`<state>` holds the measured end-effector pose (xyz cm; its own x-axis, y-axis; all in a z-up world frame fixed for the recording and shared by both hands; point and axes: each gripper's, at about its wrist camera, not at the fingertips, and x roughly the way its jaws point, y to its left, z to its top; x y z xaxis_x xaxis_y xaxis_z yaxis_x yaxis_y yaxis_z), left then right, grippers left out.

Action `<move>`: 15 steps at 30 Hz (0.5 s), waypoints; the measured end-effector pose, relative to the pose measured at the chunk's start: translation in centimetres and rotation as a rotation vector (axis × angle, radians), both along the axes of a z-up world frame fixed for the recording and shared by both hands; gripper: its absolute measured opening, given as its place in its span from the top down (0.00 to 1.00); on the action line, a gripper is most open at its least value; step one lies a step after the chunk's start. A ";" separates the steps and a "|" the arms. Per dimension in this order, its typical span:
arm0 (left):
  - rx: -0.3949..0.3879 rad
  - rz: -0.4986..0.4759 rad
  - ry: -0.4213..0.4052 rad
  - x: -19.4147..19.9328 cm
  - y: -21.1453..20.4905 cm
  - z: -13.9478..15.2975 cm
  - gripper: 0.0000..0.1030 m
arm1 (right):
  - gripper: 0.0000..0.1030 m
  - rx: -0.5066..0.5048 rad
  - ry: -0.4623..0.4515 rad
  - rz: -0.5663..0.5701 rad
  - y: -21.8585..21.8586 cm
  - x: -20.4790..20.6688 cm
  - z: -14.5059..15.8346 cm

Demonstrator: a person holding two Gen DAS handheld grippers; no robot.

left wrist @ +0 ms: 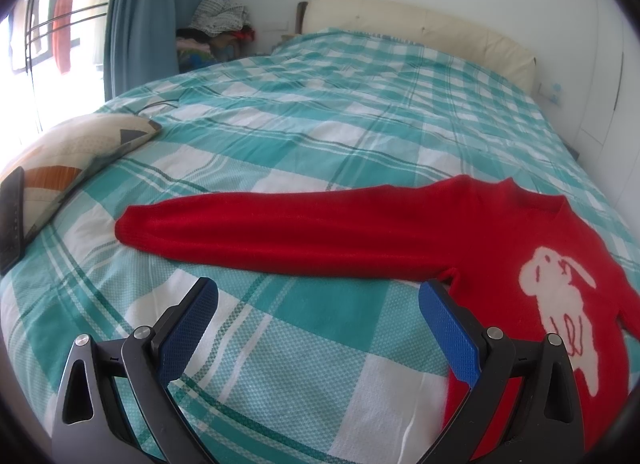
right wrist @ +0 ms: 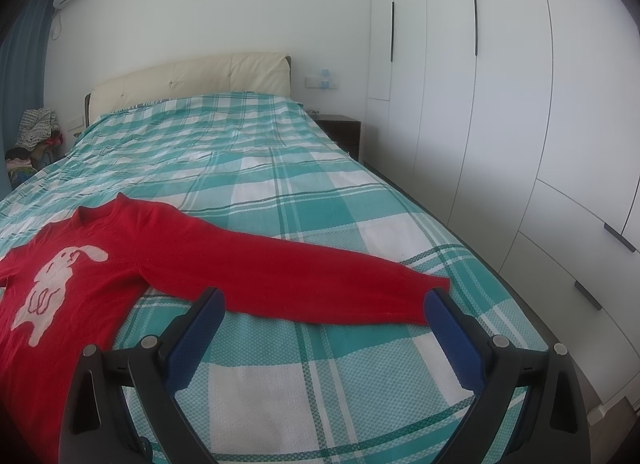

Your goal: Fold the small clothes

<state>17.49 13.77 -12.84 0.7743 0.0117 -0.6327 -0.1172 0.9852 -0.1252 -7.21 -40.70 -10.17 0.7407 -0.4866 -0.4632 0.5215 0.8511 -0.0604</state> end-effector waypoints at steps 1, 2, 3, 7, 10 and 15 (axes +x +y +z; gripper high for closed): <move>0.000 0.000 0.000 0.0 -0.1 0.0 0.02 | 0.04 0.000 0.000 0.000 0.0 0.0 0.0; 0.000 -0.001 0.001 0.0 -0.1 0.0 0.02 | 0.04 0.000 0.000 0.000 0.0 0.0 0.0; 0.000 -0.002 0.002 0.0 0.1 -0.1 0.02 | 0.04 0.001 0.000 0.000 0.0 0.0 0.0; 0.002 -0.007 0.011 -0.1 0.9 -0.4 0.02 | 0.04 0.000 0.009 -0.008 0.0 0.1 -0.2; 0.006 -0.014 0.016 -0.2 1.6 -0.6 0.02 | 0.04 -0.008 0.029 -0.049 -0.3 0.3 -0.5; 0.009 -0.019 0.007 -0.6 1.8 -0.5 0.02 | 0.04 -0.044 0.061 -0.159 -1.2 0.3 -0.7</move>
